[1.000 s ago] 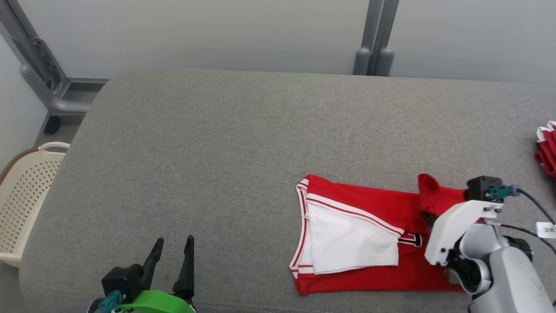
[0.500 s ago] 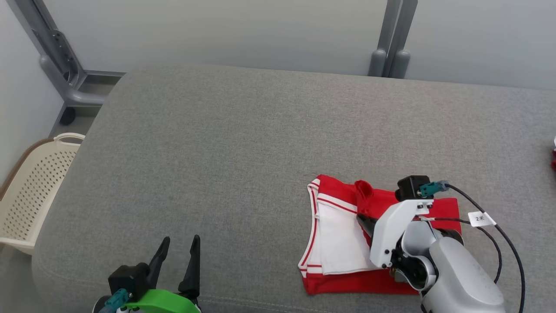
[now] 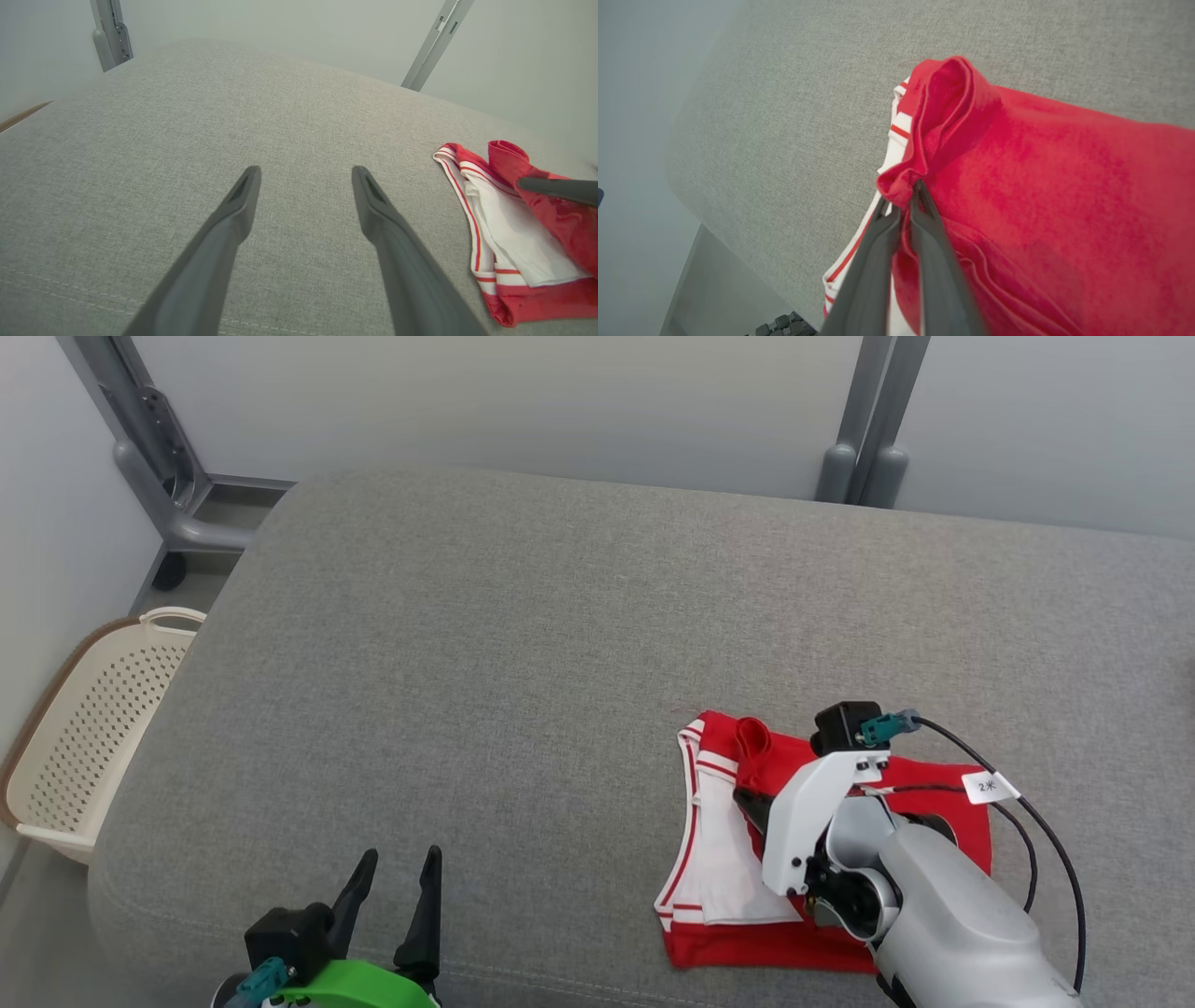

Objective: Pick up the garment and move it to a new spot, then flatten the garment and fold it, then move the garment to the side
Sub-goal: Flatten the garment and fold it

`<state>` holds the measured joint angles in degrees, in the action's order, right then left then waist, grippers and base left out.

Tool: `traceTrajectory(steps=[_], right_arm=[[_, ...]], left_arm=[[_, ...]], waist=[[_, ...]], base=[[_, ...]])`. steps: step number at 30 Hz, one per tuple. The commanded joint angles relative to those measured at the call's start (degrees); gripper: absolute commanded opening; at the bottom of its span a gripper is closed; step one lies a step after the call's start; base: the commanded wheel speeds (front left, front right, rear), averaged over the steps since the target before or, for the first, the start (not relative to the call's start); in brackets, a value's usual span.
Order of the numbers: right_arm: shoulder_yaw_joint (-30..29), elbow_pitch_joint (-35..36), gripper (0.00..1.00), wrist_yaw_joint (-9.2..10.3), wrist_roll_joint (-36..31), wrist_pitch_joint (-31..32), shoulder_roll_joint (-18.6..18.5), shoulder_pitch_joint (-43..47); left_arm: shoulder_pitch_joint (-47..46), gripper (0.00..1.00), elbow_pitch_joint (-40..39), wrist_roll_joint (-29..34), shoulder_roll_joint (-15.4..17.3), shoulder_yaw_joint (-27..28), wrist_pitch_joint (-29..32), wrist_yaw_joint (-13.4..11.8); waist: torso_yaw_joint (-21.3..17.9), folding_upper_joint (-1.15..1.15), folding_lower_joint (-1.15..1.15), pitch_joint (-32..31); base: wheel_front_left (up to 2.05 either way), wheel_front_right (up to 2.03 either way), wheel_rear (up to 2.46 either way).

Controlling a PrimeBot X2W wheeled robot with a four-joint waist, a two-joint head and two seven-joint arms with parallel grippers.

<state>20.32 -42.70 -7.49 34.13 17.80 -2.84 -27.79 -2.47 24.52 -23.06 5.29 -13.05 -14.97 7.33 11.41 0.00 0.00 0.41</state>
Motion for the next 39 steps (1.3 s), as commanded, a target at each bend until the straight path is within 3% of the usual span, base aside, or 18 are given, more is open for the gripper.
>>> traceTrajectory(steps=[1,5,6,7,18,29,32,39], right_arm=[[0.95,-1.17,0.00,0.02,1.06,-0.97,-0.11,-1.24],[3.21,-4.34,0.00,0.02,2.94,-2.25,-0.12,-2.81],[3.80,-4.83,0.09,0.02,3.32,-2.65,-0.12,-3.26],[4.49,-5.17,1.00,0.02,4.05,-2.88,-0.11,-3.56],[8.32,-2.63,1.00,0.02,13.34,-8.63,-0.14,-7.78],[-3.34,-10.84,1.00,0.02,0.55,-13.06,-1.47,-6.77],[-6.70,-11.77,0.00,0.02,-2.71,-13.15,-1.50,-4.66],[-10.25,-8.83,0.00,0.02,-8.35,-9.68,-0.74,1.93]], left_arm=[[-0.89,1.00,0.15,-0.29,0.04,-0.07,-0.27,0.18],[-0.95,1.00,0.35,-0.57,0.17,-0.14,-0.27,0.18],[-0.94,1.00,0.39,-0.63,0.18,-0.12,-0.27,0.18],[-0.91,1.00,0.42,-0.65,0.18,-0.08,-0.27,0.18],[0.04,1.00,-0.16,-0.13,-0.01,1.36,-0.27,0.18],[1.43,1.00,-0.87,0.53,-0.14,2.50,-0.27,0.17],[1.94,1.00,-0.93,0.62,-0.28,2.50,-0.27,0.17],[1.94,1.00,-1.02,0.64,-0.29,2.04,-0.27,0.17]], waist=[[0.23,0.00,0.00,0.01],[0.47,0.00,0.00,0.09],[0.48,0.00,0.00,0.12],[0.45,0.00,0.00,0.14],[-1.50,0.00,0.00,-0.23],[-4.00,0.00,0.00,-1.41],[-4.09,0.00,0.00,-1.77],[-3.57,0.00,0.00,-2.09]], base=[[0.00,0.00,0.00],[0.00,0.00,0.00],[0.00,0.00,0.00],[0.00,0.00,0.00],[0.00,0.00,0.00],[0.00,0.00,0.00],[0.00,0.00,0.00],[0.00,0.00,0.00]])
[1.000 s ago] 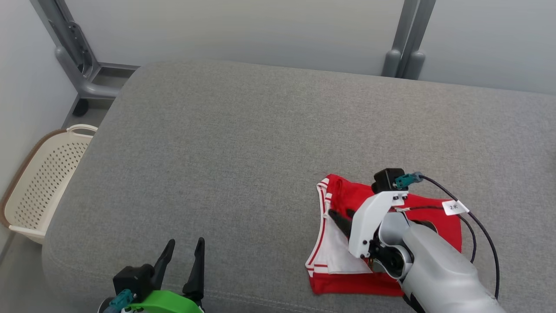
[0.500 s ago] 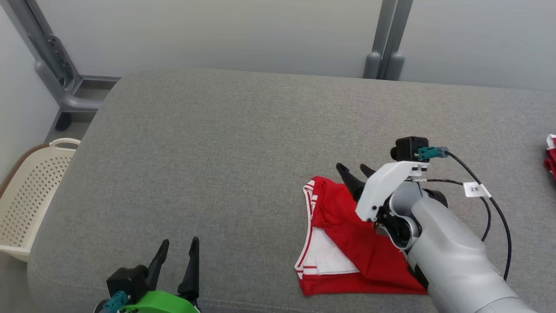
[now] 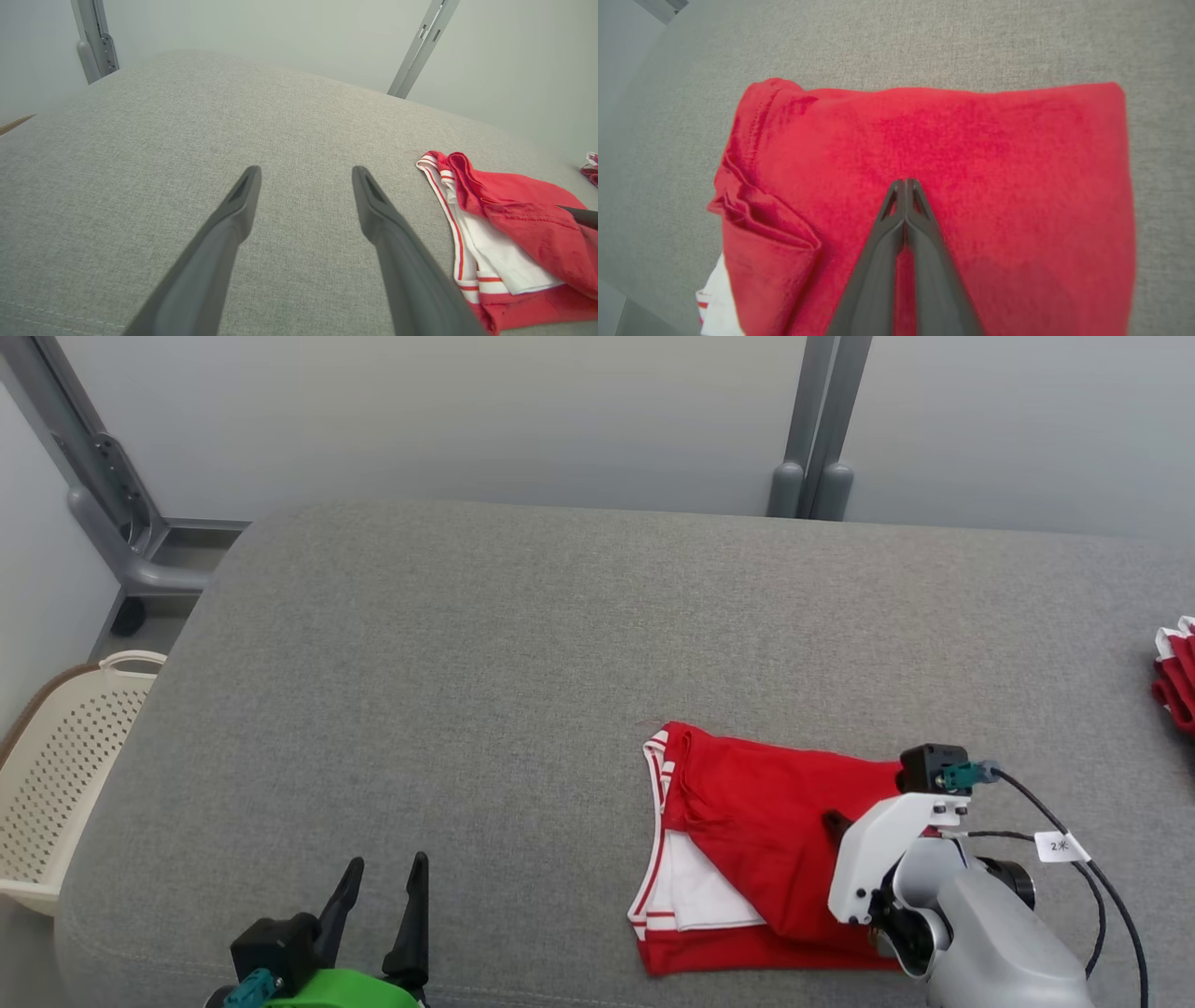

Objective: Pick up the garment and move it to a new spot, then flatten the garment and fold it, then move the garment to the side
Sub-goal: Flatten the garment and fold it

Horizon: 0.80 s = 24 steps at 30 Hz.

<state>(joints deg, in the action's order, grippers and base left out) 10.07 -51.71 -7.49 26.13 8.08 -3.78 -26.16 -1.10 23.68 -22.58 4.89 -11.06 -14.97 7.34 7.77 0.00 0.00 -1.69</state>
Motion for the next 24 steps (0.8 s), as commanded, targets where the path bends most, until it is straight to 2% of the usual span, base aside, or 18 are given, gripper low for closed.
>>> traceTrajectory(steps=[1,7,15,24], right_arm=[[-0.29,1.08,0.00,0.02,-1.00,0.49,0.36,1.21],[-0.36,7.20,0.00,0.02,-3.92,4.26,0.82,5.31],[7.21,16.85,0.00,0.02,1.87,9.53,0.78,10.38],[16.25,18.59,0.00,0.02,6.22,11.42,0.81,9.14]], left_arm=[[0.55,1.00,-0.22,0.21,0.10,-0.02,-0.27,0.16],[0.08,1.00,-0.41,0.45,0.29,-0.31,-0.27,0.16],[-0.09,1.00,0.11,-0.12,0.62,-0.50,-0.27,0.16],[-0.66,1.00,0.62,-0.41,0.89,-1.26,-0.27,0.16]], waist=[[0.20,0.00,0.00,0.01],[1.66,0.00,0.00,0.14],[3.48,0.00,0.00,0.37],[5.42,0.00,0.00,0.20]], base=[[0.00,0.00,0.00],[0.00,0.00,0.00],[0.00,0.00,0.00],[0.00,0.00,0.00]])
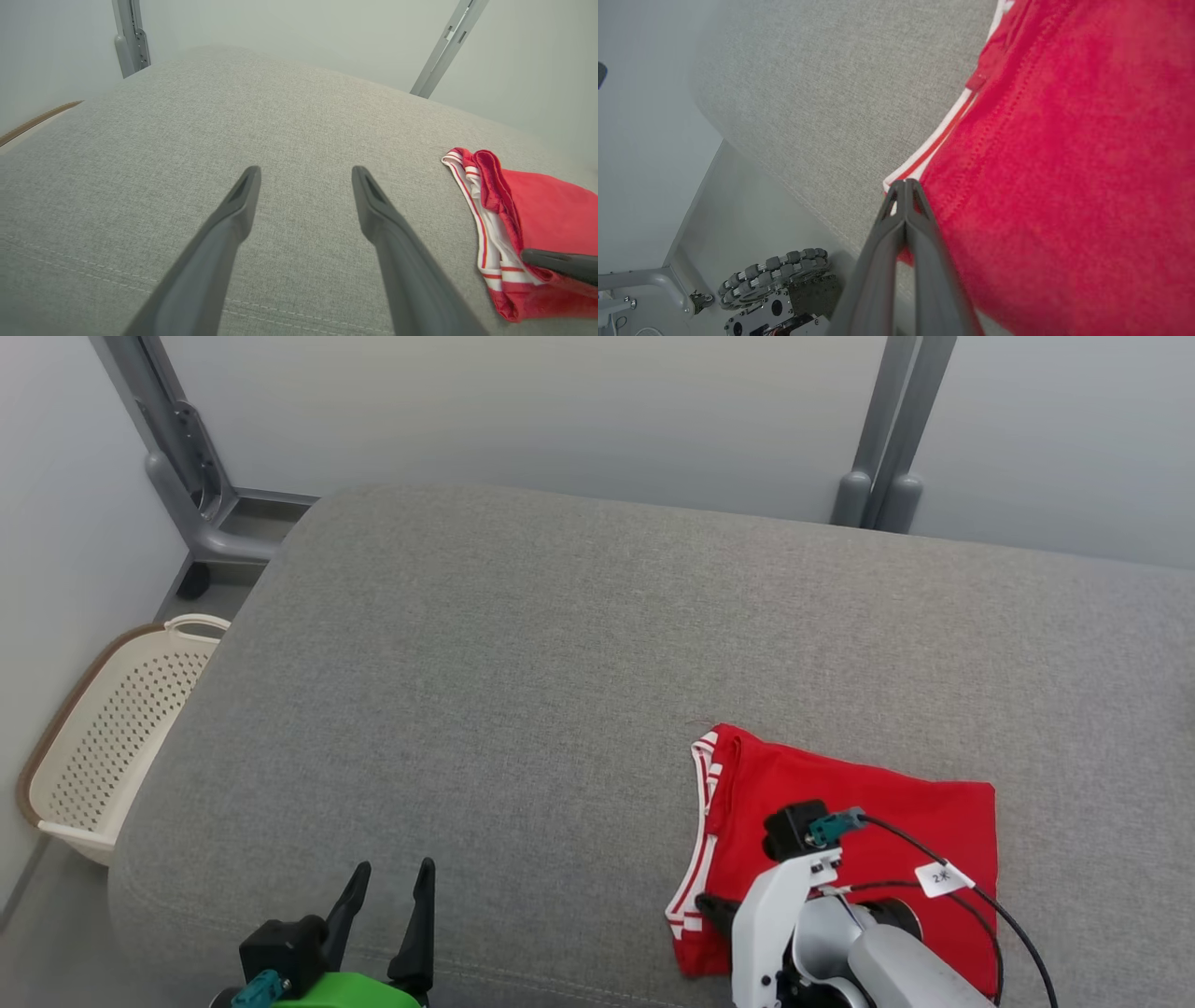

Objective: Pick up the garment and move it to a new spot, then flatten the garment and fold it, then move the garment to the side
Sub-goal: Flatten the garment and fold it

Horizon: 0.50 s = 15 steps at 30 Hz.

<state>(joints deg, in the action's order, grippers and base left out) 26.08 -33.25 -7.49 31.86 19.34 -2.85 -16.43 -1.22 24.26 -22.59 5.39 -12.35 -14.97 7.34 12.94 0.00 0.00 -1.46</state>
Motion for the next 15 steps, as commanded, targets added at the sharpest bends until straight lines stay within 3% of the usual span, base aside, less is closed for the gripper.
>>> traceTrajectory(steps=[1,7,8,9,10,15], right_arm=[[1.45,0.26,0.00,0.02,1.21,0.11,-0.10,-0.87],[4.35,1.64,0.00,0.02,4.26,-1.18,-0.15,-3.82],[3.95,1.90,0.11,0.02,4.23,-1.41,-0.15,-4.34],[3.27,2.17,0.48,0.02,4.09,-1.42,-0.15,-4.84],[2.07,2.31,1.00,0.02,4.42,-1.08,-0.15,-5.09],[-6.75,5.46,1.00,0.02,0.47,-0.29,-0.20,-5.88]], left_arm=[[-0.54,1.00,0.07,-0.48,0.45,0.01,-0.27,0.16],[0.04,1.00,-0.18,-0.55,0.59,0.84,-0.27,-0.06],[0.19,1.00,-0.25,-0.55,0.60,1.01,-0.27,-0.12],[0.32,1.00,-0.34,-0.58,0.61,1.19,-0.27,-0.18],[0.44,1.00,-0.45,-0.55,0.59,1.31,-0.27,-0.20],[0.66,1.00,-0.89,-0.33,0.32,1.69,-0.27,-0.32]], waist=[[0.36,0.00,0.00,-0.04],[-0.12,0.00,0.00,-0.12],[-0.39,0.00,0.00,-0.17],[-0.73,0.00,0.00,-0.21],[-1.07,0.00,0.00,-0.26],[-3.09,0.00,0.00,-0.43]], base=[[0.00,0.00,0.00],[0.00,0.00,0.00],[0.00,0.00,0.00],[0.00,0.00,0.00],[0.00,0.00,0.00],[0.00,0.00,0.00]])
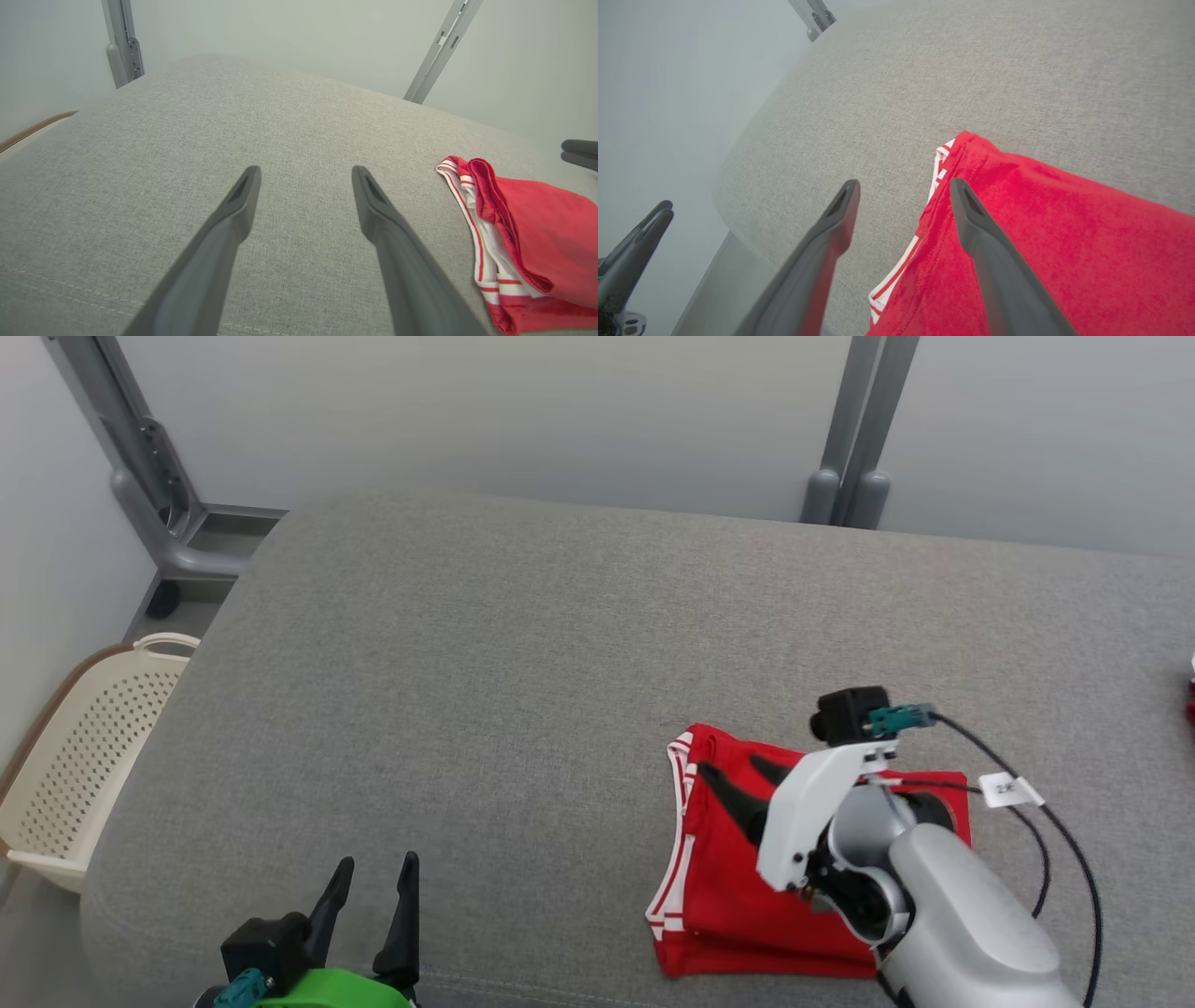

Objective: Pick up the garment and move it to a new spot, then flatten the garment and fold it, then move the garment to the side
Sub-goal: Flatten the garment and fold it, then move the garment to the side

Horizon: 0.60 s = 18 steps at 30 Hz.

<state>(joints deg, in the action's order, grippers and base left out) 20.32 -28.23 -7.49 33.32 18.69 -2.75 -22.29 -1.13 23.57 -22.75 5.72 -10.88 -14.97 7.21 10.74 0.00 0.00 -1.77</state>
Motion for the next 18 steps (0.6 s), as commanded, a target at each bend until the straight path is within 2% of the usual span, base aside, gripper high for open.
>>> traceTrajectory(steps=[1,7,10,14,18], right_arm=[[-3.12,1.34,1.00,0.02,-2.19,0.94,-0.26,0.54],[-17.11,9.80,1.00,0.02,-12.39,7.74,-0.22,6.20],[-22.47,15.30,1.00,0.02,-14.57,11.84,-0.23,10.08],[-27.87,20.27,1.00,0.02,-15.94,15.77,-0.24,13.97],[-30.72,21.55,1.00,0.02,-18.22,17.28,-0.26,15.33]], left_arm=[[0.64,1.00,-0.27,-0.08,-0.05,0.24,-0.27,-0.20],[0.55,1.00,-0.39,0.14,-0.31,0.18,-0.27,-0.13],[0.13,1.00,-0.35,0.25,-0.37,0.14,-0.27,-0.08],[-0.55,1.00,-0.44,0.36,-0.45,0.02,-0.27,-0.02],[-1.53,1.00,-0.33,0.61,-0.50,-0.38,-0.27,0.04]], waist=[[-1.33,0.00,0.00,-0.11],[-3.25,0.00,0.00,0.25],[-3.83,0.00,0.00,0.48],[-4.43,0.00,0.00,1.14],[-4.47,0.00,0.00,2.21]], base=[[0.00,0.00,0.00],[0.00,0.00,0.00],[0.00,0.00,0.00],[0.00,0.00,0.00],[0.00,0.00,0.00]])
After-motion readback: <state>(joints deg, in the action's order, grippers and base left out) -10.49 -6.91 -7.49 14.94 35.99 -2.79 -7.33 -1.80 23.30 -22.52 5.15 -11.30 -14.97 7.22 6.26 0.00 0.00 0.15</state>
